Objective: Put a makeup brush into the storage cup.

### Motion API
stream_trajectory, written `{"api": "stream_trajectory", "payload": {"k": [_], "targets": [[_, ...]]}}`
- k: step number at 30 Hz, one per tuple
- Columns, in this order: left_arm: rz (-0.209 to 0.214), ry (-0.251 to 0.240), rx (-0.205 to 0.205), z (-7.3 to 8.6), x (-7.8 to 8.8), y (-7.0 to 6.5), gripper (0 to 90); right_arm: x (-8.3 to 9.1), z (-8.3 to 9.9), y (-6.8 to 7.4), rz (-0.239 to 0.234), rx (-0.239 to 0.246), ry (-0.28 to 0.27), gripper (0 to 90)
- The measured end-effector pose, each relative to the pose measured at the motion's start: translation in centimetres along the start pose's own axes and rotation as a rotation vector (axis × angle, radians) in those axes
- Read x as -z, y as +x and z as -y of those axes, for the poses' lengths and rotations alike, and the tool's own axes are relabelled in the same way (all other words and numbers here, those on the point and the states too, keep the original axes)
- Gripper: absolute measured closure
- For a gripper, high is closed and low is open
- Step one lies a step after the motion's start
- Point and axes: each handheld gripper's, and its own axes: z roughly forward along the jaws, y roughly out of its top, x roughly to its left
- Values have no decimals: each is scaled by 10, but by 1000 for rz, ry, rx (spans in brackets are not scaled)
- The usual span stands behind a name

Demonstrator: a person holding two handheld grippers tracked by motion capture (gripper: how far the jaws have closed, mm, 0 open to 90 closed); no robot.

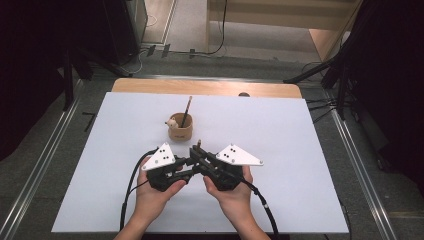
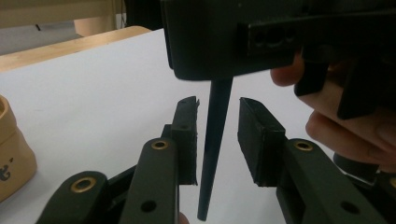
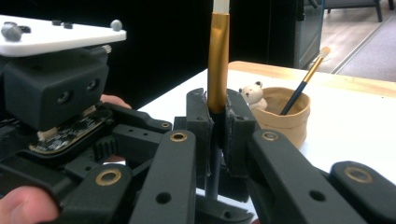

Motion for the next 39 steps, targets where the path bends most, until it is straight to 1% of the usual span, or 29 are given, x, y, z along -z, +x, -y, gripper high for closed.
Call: {"api": "stream_trajectory", "payload": {"k": [1, 2, 4, 6, 8, 9, 11, 13, 15, 17, 18, 19, 20, 22, 23, 24, 26, 28, 30, 35, 37, 39], "targets": [[-6, 1, -4, 0, 0, 0, 710, 0, 0, 1, -1, 1, 2, 846], [-11, 5, -8, 0, 0, 0, 741, -1, 0, 1, -4, 0, 2, 846], [-24, 10, -17, 0, 1, 0, 829, -1, 0, 1, -6, 0, 3, 845], [-25, 13, -26, 0, 1, -1, 846, -1, 0, 0, -13, 0, 4, 844], [-16, 10, -23, 0, 2, 0, 848, -1, 0, 0, -12, 4, 1, 835], [-14, 10, -19, 0, 2, 0, 848, -1, 0, 0, -4, 12, -4, 800], [-20, 12, -23, 1, 2, 0, 849, 1, -2, -1, 27, 26, -22, 686], [-19, 7, -14, 1, 2, 1, 849, 4, -5, -5, 49, 25, -41, 557], [-20, 9, -17, 1, 1, 2, 849, 9, -8, -10, 64, 19, -52, 437], [-21, 9, -19, 1, 0, 2, 849, 14, -10, -14, 94, 28, -54, 307], [-20, 9, -17, 2, 0, 3, 849, 17, -11, -16, 104, 38, -48, 160], [-22, 10, -18, 2, 0, 4, 849, 19, -12, -18, 115, 54, -40, 103], [-25, 11, -17, 2, 0, 5, 849, 22, -13, -19, 120, 61, -41, 88], [-29, 10, -15, 3, 1, 6, 849, 29, -14, -24, 109, 68, -48, 8], [-30, 5, -13, 3, 2, 7, 849, 32, -14, -27, 98, 57, -50, 0], [-37, 6, -14, 2, 2, 8, 849, 35, -14, -30, 91, 57, -54, 0], [-40, -3, -15, 2, 4, 10, 849, 41, -14, -36, 105, 62, -65, 0], [-44, -9, -12, 2, 5, 11, 849, 45, -12, -41, 109, 59, -66, 0], [-47, -8, -12, 2, 6, 12, 849, 50, -10, -46, 116, 65, -65, 0], [-59, -17, -9, 2, 9, 15, 849, 59, -2, -58, 135, 58, -55, 0], [-65, -21, -10, 1, 11, 16, 849, 64, 2, -62, 149, 65, -54, 0], [-63, -28, -6, 1, 12, 16, 849, 68, 6, -66, 162, 70, -47, 0]]}}
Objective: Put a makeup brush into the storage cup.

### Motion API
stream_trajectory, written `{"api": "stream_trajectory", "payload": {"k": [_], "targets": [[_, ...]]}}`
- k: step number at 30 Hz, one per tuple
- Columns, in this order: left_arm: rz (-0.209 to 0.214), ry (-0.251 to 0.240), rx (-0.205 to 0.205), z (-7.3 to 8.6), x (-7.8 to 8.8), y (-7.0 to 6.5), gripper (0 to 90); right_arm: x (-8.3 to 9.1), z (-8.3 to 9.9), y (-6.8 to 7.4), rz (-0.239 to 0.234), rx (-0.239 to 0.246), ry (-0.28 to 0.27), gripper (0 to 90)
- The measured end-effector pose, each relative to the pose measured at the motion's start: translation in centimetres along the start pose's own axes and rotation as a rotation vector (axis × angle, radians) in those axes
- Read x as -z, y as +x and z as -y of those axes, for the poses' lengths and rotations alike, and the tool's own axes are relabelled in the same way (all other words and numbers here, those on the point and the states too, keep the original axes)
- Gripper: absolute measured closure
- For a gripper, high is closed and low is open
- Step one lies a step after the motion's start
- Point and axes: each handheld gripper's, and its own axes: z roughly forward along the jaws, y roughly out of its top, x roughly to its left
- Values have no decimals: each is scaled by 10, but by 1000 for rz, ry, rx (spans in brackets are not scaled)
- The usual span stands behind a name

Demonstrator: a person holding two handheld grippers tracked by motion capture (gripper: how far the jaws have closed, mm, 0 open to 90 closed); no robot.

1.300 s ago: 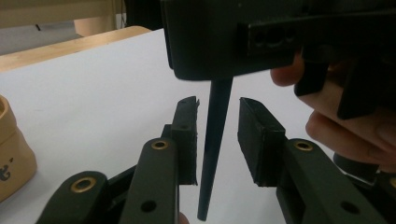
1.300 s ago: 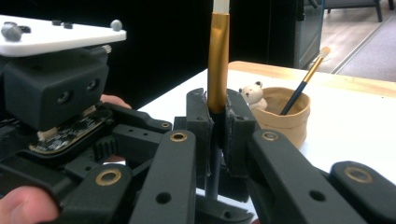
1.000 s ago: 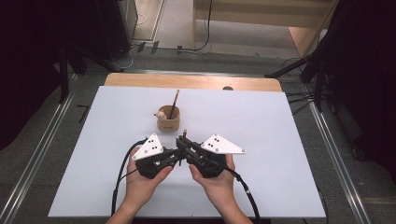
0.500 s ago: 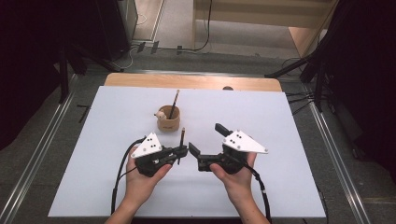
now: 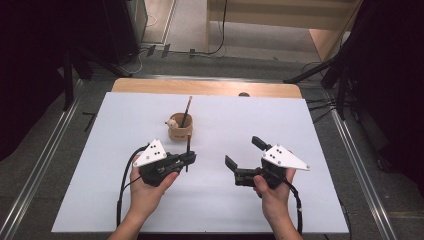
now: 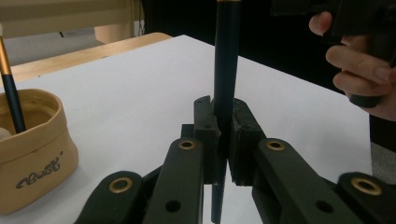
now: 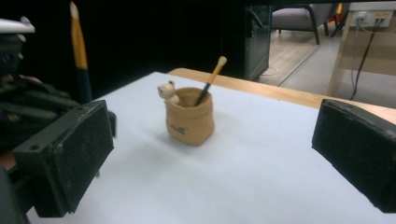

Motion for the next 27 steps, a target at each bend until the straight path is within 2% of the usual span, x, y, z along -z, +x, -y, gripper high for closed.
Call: {"api": "stream_trajectory", "payload": {"k": [8, 15, 20, 27], "targets": [[-6, -3, -6, 0, 2, 0, 850, 19, 19, -23, 43, 19, 42, 0], [-12, -6, -6, 0, 4, 1, 849, 38, 30, -41, 68, 27, 35, 0], [-19, -8, -10, -1, 4, 2, 849, 49, 40, -54, 101, 20, 45, 0], [-22, -8, 3, -1, 3, 4, 849, 66, 56, -73, 152, -18, 24, 0]]}}
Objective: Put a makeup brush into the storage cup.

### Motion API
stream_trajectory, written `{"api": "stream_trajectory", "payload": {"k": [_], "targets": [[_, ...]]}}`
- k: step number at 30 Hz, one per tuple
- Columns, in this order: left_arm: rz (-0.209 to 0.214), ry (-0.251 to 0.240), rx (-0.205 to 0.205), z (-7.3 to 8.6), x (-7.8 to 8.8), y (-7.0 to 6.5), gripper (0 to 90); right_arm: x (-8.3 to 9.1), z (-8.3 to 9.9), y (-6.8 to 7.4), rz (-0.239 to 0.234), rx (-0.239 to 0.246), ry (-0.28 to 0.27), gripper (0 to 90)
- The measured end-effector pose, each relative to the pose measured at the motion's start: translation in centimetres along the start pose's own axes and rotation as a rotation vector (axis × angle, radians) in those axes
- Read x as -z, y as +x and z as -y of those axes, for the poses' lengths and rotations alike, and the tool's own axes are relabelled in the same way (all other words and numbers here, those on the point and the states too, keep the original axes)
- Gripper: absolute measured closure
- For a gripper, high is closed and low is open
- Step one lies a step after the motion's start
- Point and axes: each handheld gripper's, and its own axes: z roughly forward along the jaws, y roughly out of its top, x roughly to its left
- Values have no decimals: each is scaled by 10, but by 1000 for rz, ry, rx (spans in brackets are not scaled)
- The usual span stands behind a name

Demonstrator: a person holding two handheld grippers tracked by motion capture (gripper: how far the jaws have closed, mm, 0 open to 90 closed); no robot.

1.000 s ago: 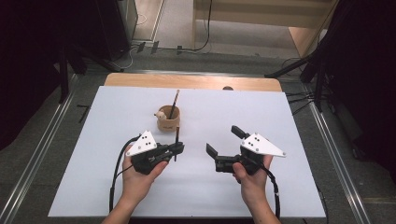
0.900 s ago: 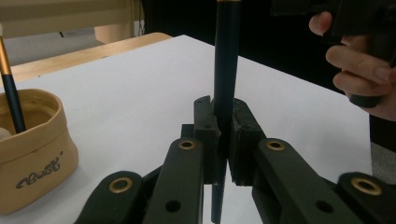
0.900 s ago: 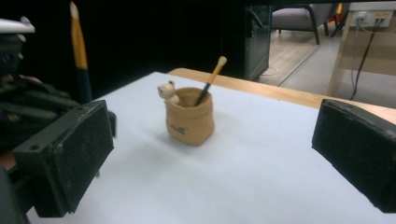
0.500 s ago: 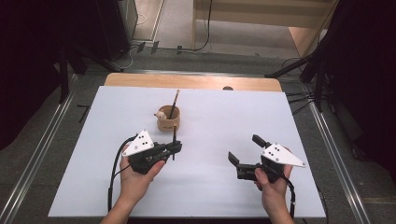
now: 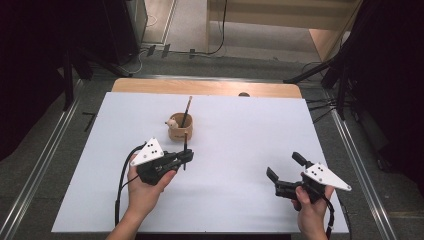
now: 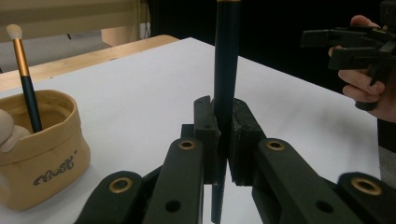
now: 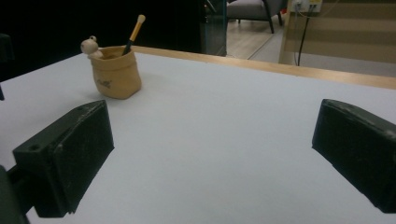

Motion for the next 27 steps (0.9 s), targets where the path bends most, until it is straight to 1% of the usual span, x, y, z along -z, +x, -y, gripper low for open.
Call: {"api": "stream_trajectory", "payload": {"k": [1, 4, 10, 17, 20, 22, 27], "targets": [[-5, -1, -3, -1, 0, 0, 849, 1, 3, -2, 2, -6, 5, 0], [-12, -4, -7, -3, 1, 1, 849, 5, 10, -7, 30, 13, 23, 0], [-32, -29, 2, -12, 4, 10, 849, 11, 15, -17, 51, 6, 16, 0], [-57, -52, 4, -20, 8, 21, 849, 12, 17, -20, 48, 5, 22, 0], [-66, -60, 19, -22, 8, 27, 849, 12, 17, -22, 43, -4, 15, 0], [-69, -60, 23, -24, 8, 29, 849, 12, 17, -22, 43, -1, 18, 0], [-88, -71, 18, -31, 8, 35, 849, 11, 19, -21, 42, 19, 24, 0]]}}
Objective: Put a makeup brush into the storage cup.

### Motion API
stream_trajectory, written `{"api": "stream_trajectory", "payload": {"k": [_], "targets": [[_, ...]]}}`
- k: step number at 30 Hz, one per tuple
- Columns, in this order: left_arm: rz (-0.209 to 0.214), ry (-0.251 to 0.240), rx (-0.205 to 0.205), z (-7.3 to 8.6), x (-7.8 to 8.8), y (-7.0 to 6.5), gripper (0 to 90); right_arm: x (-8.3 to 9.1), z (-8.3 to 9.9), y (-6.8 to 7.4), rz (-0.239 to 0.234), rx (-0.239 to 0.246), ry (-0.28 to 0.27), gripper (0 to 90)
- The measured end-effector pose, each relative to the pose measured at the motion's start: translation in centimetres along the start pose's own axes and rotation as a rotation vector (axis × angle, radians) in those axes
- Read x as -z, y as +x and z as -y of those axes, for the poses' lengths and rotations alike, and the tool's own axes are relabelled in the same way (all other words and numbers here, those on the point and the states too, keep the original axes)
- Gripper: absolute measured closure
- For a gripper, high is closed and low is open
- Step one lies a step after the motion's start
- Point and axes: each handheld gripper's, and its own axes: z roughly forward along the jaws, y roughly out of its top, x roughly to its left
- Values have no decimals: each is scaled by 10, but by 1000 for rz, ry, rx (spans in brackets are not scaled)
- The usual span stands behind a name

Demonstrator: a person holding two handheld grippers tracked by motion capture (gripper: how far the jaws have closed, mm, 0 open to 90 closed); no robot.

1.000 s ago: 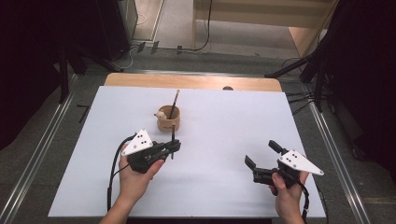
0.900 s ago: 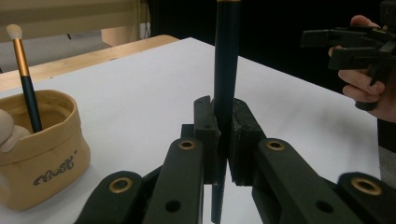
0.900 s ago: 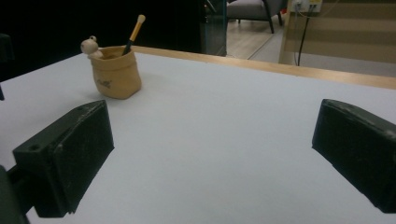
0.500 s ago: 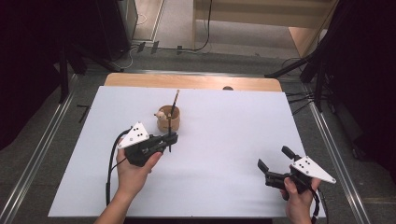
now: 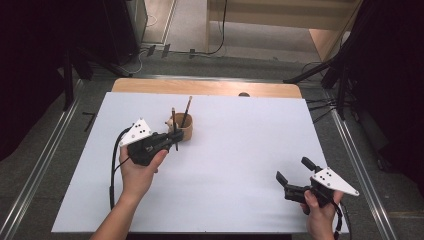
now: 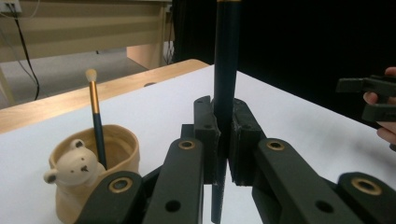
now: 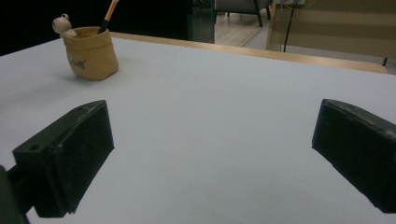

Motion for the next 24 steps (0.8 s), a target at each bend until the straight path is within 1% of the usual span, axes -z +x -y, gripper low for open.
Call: {"api": "stream_trajectory", "payload": {"k": [7, 11, 15, 21, 24], "targets": [[-23, -15, -9, -10, -3, 7, 849, -2, 1, 1, -13, 6, 1, 0], [-31, -23, -2, -12, -6, 12, 848, -2, 1, 1, -15, 0, 3, 0], [-47, -30, -9, -13, -10, 15, 849, -2, 2, 1, -16, 2, 5, 0], [-64, -61, 19, -11, -17, 22, 848, -3, 2, 1, -17, 1, 3, 0], [-79, -62, 17, -10, -22, 25, 848, -3, 2, 1, -19, 1, 5, 0]]}}
